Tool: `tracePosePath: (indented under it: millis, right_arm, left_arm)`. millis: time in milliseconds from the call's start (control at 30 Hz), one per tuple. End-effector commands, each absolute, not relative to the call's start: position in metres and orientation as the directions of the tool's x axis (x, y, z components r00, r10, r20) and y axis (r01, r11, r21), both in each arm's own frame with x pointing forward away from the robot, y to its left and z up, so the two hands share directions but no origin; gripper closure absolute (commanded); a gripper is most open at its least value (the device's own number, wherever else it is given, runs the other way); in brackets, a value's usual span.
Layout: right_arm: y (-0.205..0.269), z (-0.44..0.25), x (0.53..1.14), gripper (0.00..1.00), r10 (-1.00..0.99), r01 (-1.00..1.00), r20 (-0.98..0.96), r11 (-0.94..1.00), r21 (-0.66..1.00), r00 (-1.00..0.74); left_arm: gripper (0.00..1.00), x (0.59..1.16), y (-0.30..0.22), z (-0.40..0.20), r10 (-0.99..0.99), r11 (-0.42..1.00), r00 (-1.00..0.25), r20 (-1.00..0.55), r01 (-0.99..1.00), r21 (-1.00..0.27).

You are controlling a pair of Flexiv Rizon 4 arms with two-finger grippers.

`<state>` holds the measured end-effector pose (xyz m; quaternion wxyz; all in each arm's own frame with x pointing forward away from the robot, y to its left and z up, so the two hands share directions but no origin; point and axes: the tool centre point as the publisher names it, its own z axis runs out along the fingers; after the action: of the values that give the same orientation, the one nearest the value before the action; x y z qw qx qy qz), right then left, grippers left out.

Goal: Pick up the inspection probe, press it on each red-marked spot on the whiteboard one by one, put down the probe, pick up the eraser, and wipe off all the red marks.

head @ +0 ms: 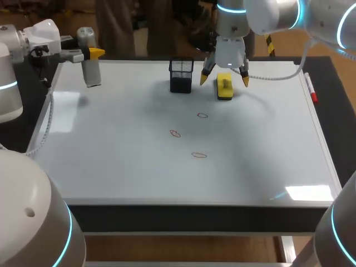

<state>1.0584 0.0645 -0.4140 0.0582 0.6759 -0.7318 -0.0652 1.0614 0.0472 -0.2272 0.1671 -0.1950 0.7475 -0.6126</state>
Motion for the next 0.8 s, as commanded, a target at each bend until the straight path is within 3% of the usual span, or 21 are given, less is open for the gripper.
tracePosePath:
  millis: [33,233,267,300,333,367,433,467,500,800]
  right_arm:
    - [0.068,-0.418,1.066,0.00,-0.997,-0.981,0.006,0.075,0.181,-0.075]
    - [0.069,-0.420,1.068,0.00,-0.996,-0.979,0.004,0.083,0.188,-0.084]
    - [0.069,-0.420,1.068,0.05,-0.996,-0.978,0.004,0.084,0.188,-0.085]
    - [0.069,-0.421,1.069,0.19,-0.996,-0.978,0.004,0.088,0.189,-0.089]
    - [0.069,-0.421,1.070,0.26,-0.996,-0.978,0.004,0.090,0.190,-0.091]
    - [0.068,-0.421,1.070,0.54,-0.995,-0.977,0.004,0.096,0.193,-0.097]
    - [0.067,-0.421,1.070,0.71,-0.995,-0.976,0.001,0.100,0.193,-0.102]
    - [0.067,-0.421,1.070,0.95,-0.995,-0.976,0.007,0.104,0.193,-0.104]
    - [0.067,-0.420,1.070,1.00,-0.994,-0.976,0.008,0.105,0.193,-0.106]
    - [0.047,-0.398,1.065,1.00,-0.984,-0.971,-0.003,0.177,0.160,-0.180]
  left_arm:
    - [1.00,1.061,0.047,-0.227,-0.498,0.173,-0.867,-0.012,-0.085,-0.981]
    - [1.00,1.061,0.047,-0.227,-0.498,0.173,-0.867,-0.012,-0.085,-0.981]
    - [1.00,1.061,0.047,-0.227,-0.498,0.173,-0.867,-0.012,-0.085,-0.981]
    - [1.00,1.061,0.047,-0.227,-0.498,0.173,-0.867,-0.012,-0.085,-0.981]
    - [1.00,1.061,0.047,-0.227,-0.498,0.173,-0.867,-0.012,-0.085,-0.981]
    - [1.00,1.061,0.047,-0.227,-0.498,0.173,-0.867,-0.012,-0.085,-0.981]
    - [1.00,1.061,0.047,-0.227,-0.498,0.173,-0.867,-0.012,-0.085,-0.981]
    - [1.00,1.061,0.047,-0.227,-0.498,0.173,-0.867,-0.012,-0.085,-0.981]
    - [1.00,1.061,0.047,-0.227,-0.498,0.173,-0.867,-0.012,-0.085,-0.981]
    - [1.00,1.061,0.047,-0.227,-0.498,0.173,-0.867,-0.012,-0.085,-0.981]
